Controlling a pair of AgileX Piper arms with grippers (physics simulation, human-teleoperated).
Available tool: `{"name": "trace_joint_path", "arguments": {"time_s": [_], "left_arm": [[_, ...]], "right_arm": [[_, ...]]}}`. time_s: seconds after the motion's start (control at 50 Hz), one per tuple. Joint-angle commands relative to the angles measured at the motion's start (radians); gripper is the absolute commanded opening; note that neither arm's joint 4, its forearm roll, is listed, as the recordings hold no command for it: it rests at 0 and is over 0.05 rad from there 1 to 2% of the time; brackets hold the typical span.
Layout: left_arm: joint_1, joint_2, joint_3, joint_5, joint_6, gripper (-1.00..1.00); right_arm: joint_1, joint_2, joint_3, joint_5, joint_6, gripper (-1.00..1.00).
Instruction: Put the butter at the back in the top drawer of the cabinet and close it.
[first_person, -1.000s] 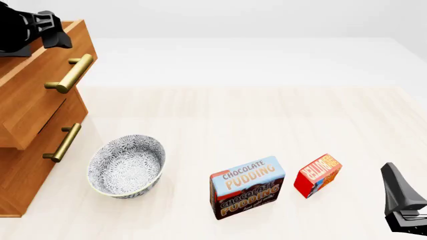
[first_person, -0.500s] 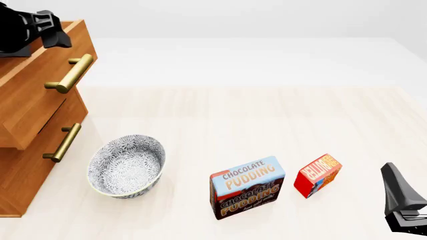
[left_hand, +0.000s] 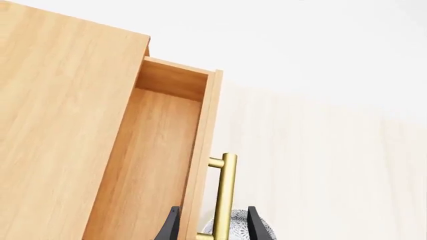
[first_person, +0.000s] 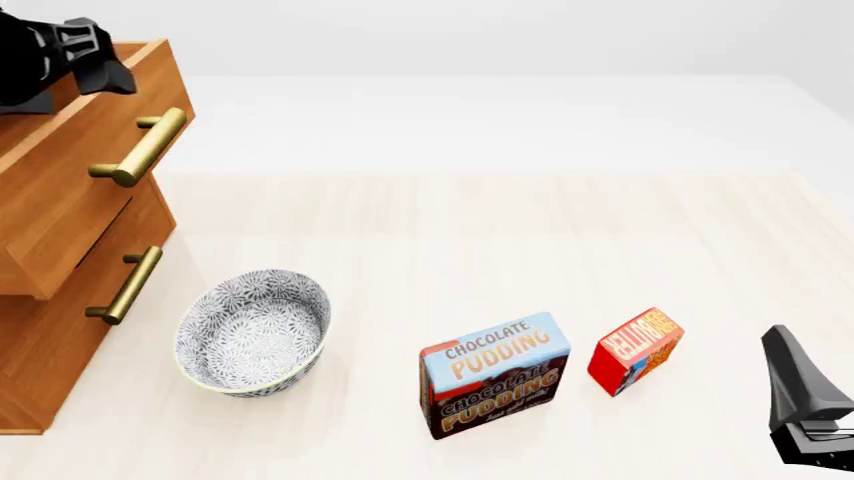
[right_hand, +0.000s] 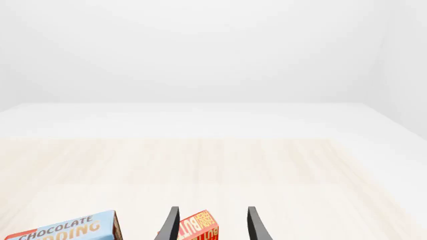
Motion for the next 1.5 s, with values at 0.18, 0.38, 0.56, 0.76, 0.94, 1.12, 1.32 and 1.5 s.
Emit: {"name": "trace_joint_path", "arguments": {"time_s": [0.18, 0.38, 0.56, 0.76, 0.94, 1.12, 1.32, 1.5], "left_arm": [[0.014, -0.001, -0.003, 0.001, -0.003, 1.0], [0.022, 0.009, 0.011, -0.018, -0.004, 1.0], [0.02, 0.031, 0.031, -0.043, -0.013, 1.0], [0.018, 0.053, 0.05, -0.065, -0.022, 1.0], [0.009, 0.061, 0.06, -0.075, -0.023, 1.0], [0.006, 0.07, 0.073, -0.088, -0.026, 1.0], [0.001, 0.08, 0.08, -0.096, -0.024, 1.0], [0.0, 0.09, 0.084, -0.103, -0.025, 1.0]], "right_arm": [[0.0, 0.0, 0.0, 0.0, 0.0, 1.0], [0.0, 0.0, 0.0, 0.0, 0.0, 1.0], [0.0, 0.0, 0.0, 0.0, 0.0, 1.0], [0.0, 0.0, 0.0, 0.0, 0.0, 1.0], [0.0, 0.0, 0.0, 0.0, 0.0, 1.0], [0.0, 0.0, 0.0, 0.0, 0.0, 1.0], [0.0, 0.0, 0.0, 0.0, 0.0, 1.0], [0.0, 0.0, 0.0, 0.0, 0.0, 1.0]]}}
